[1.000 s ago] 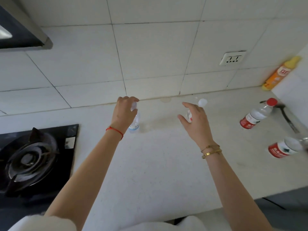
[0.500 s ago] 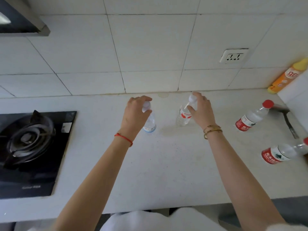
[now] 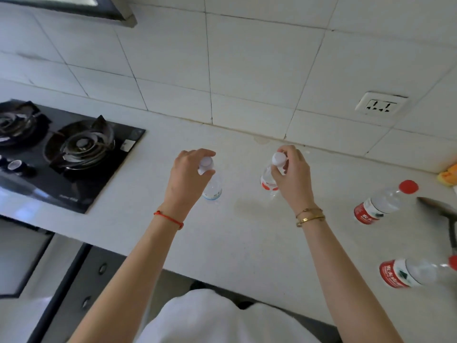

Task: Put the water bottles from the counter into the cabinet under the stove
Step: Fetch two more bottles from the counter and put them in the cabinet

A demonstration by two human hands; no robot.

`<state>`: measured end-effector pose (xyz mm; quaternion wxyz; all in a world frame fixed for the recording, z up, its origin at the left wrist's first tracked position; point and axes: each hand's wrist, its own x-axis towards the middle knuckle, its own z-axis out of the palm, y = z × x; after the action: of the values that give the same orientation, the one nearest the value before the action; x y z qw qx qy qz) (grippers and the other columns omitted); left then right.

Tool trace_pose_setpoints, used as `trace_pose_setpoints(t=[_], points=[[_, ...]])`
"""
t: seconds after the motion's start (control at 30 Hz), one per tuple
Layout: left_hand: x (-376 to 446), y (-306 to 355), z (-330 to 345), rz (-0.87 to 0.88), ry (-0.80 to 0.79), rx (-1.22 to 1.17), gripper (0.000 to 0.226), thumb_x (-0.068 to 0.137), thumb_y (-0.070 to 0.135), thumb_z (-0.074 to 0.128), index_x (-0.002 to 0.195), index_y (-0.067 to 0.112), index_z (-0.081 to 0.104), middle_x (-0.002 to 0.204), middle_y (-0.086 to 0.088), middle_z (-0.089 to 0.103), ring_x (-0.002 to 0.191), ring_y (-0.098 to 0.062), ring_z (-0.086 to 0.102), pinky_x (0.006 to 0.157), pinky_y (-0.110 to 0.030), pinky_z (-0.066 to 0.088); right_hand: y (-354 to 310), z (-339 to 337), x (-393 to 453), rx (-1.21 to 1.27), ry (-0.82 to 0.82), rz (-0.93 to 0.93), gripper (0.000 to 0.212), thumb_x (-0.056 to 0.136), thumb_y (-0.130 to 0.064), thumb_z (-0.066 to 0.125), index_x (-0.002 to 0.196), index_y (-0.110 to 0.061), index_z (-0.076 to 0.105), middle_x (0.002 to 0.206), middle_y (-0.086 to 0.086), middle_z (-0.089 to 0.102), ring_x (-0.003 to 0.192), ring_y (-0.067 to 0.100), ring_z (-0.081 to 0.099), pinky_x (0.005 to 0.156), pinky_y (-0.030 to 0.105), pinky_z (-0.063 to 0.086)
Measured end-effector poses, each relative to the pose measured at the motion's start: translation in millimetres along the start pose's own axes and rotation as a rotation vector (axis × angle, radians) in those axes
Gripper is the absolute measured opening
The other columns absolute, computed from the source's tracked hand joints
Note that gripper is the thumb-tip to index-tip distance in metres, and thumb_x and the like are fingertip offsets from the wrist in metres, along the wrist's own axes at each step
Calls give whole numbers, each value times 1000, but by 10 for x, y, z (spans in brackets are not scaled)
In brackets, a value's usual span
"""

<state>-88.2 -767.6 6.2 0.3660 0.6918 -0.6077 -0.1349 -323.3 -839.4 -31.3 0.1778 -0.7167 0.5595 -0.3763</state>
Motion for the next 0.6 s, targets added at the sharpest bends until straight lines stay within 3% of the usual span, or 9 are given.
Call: trace_pose_setpoints(t=[0.1, 0.23, 0.4, 0.6], points=[[-357, 23, -119, -57, 71, 36, 36, 76, 7, 74, 108, 21, 70, 88, 10, 62, 85, -17, 53, 68, -15, 36, -124, -33, -166, 50, -70, -51, 33, 79, -6, 67, 111, -14, 58, 104, 2, 59, 80, 15, 53, 67, 10, 38], [-933, 38, -327, -169, 150, 74, 35, 76, 9, 75, 107, 24, 70, 82, 22, 54, 83, -16, 55, 74, -23, 40, -340, 23, -506, 98, -208, -142, 31, 76, -5, 69, 105, -13, 62, 100, 1, 60, 71, 8, 49, 66, 8, 36], [-1730, 10, -610, -355, 241, 106, 34, 76, 12, 75, 106, 28, 69, 91, 9, 64, 83, -14, 56, 77, -27, 47, -702, 143, -963, 154, -373, -273, 30, 76, -5, 69, 103, -15, 62, 96, 0, 59, 70, 5, 49, 65, 6, 37], [-2787, -82, -945, -517, 381, 188, 33, 75, 5, 75, 101, 25, 72, 94, 6, 71, 83, -10, 57, 73, -25, 52, -1209, 373, -1558, 249, -558, -443, 27, 78, -9, 69, 104, -15, 63, 96, 0, 60, 72, 2, 49, 68, 8, 40]])
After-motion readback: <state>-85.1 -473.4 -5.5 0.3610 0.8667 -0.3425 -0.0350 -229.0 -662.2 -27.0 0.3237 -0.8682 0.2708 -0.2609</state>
